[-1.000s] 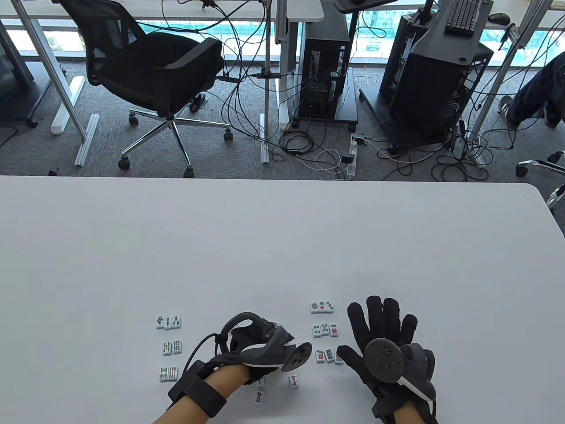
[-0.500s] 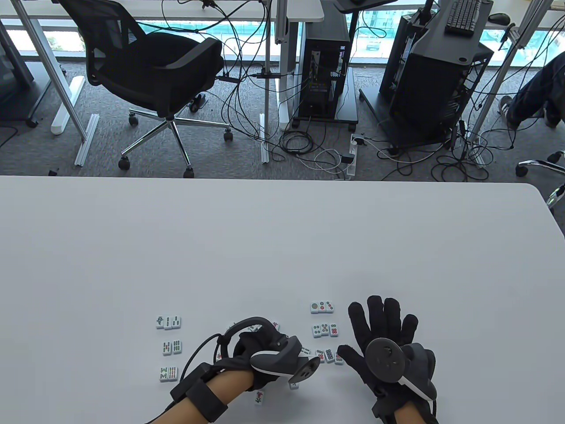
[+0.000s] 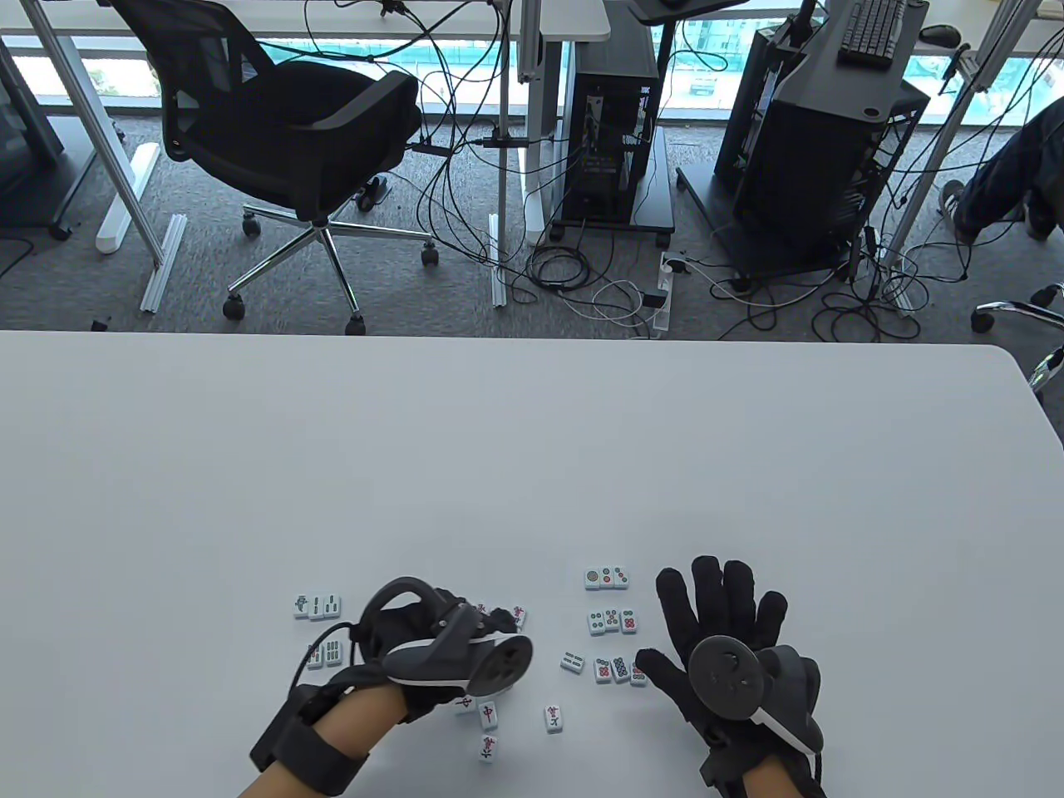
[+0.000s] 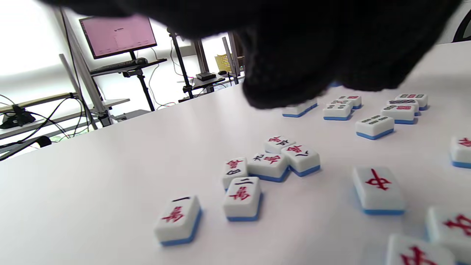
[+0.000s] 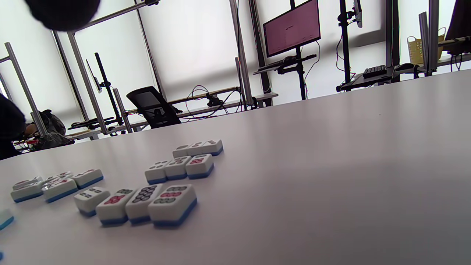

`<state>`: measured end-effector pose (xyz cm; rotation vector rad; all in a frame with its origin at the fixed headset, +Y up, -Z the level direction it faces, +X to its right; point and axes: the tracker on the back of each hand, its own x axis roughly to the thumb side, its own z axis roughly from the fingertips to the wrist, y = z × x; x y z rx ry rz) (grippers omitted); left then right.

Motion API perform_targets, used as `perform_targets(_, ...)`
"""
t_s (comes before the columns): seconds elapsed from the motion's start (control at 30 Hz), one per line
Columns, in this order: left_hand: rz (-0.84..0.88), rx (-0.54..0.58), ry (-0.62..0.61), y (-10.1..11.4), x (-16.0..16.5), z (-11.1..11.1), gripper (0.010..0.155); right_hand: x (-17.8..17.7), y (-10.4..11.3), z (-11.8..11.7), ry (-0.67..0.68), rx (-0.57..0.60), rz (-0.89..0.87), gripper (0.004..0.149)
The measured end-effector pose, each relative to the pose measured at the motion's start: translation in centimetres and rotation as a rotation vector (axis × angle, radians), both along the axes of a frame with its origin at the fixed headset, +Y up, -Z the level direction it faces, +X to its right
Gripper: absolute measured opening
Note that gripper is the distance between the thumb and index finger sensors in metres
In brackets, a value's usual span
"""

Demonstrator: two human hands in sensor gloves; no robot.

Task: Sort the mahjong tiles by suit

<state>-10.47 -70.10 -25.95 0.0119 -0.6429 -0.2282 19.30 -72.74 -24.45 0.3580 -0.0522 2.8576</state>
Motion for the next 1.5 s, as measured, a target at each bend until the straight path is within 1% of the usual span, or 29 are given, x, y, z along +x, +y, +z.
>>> perform_targets(0.03, -0.004, -0.003, 0.02, 0.2, -1.4, 0.2, 0.06, 0.0, 0.0, 0.0, 0.0, 0.002, 0.0, 0.082)
perform_targets(0.13, -0.051, -0.023, 0.134, 0.1, -6.5, 0.9, 0.06, -0.1, -0.1, 0.0, 0.003, 0.001, 0.011, 0.082)
perform_targets(0.27, -0.151, -0.068, 0.288, -0.9, -12.9, 2.0, 0.06, -0.2, -0.2, 0.0, 0.003, -0.001, 0.023, 0.082)
perform_targets(0.37, -0.196, -0.08, 0.355, -1.9, -15.6, 2.9, 0.06, -0.2, -0.2, 0.0, 0.002, -0.001, 0.028, 0.082)
perform_targets(0.4, -0.199, -0.1, 0.376, -2.4, -16.4, 3.3, 0.06, -0.2, -0.3, 0.0, 0.0, -0.003, 0.031, 0.082)
perform_targets(0.53, -0.164, -0.193, 0.403, -4.3, -17.3, 3.9, 0.06, -0.3, -0.6, 0.0, -0.001, -0.017, 0.037, 0.082)
perform_targets(0.57, -0.156, -0.197, 0.4, -4.5, -17.3, 3.9, 0.06, -0.3, -0.6, 0.0, -0.002, -0.018, 0.039, 0.082)
perform_targets(0.7, -0.132, -0.202, 0.383, -5.4, -16.9, 3.8, 0.06, -0.4, -0.6, 0.0, -0.005, -0.017, 0.036, 0.082)
perform_targets(0.8, -0.151, -0.198, 0.373, -5.9, -16.7, 3.9, 0.061, -0.4, -0.7, -0.1, -0.004, -0.022, 0.037, 0.082)
perform_targets(0.9, -0.168, -0.191, 0.367, -5.8, -16.4, 4.1, 0.062, -0.3, -0.7, -0.1, -0.007, -0.023, 0.036, 0.082)
perform_targets(1.0, -0.177, -0.192, 0.384, -4.7, -16.3, 4.0, 0.065, -0.3, -0.7, -0.1, -0.007, -0.026, 0.032, 0.082)
perform_targets(1.17, -0.069, -0.071, 0.347, -1.4, -14.2, 3.5, 0.06, -0.1, -0.6, -0.2, -0.014, -0.022, 0.023, 0.082)
perform_targets(1.23, -0.013, -0.042, 0.309, -0.5, -12.6, 3.0, 0.059, -0.1, -0.6, -0.2, -0.018, -0.021, 0.025, 0.082)
perform_targets(1.27, 0.022, -0.042, 0.278, -0.2, -11.3, 2.6, 0.058, -0.1, -0.6, -0.2, -0.02, -0.022, 0.025, 0.082)
perform_targets(1.33, 0.083, -0.08, 0.214, -0.2, -8.7, 2.1, 0.058, 0.0, -0.6, -0.2, -0.021, -0.02, 0.021, 0.082)
perform_targets(1.4, 0.159, -0.12, 0.108, -0.5, -4.8, 1.9, 0.057, 0.0, -0.5, -0.2, -0.021, -0.018, 0.018, 0.082)
perform_targets(1.43, 0.166, -0.126, 0.07, -0.6, -3.1, 1.9, 0.057, 0.0, -0.5, -0.2, -0.021, -0.017, 0.019, 0.082)
perform_targets(1.5, 0.154, -0.102, 0.0, -0.6, 0.3, 1.8, 0.056, 0.1, -0.5, -0.1, -0.022, -0.015, 0.019, 0.082)
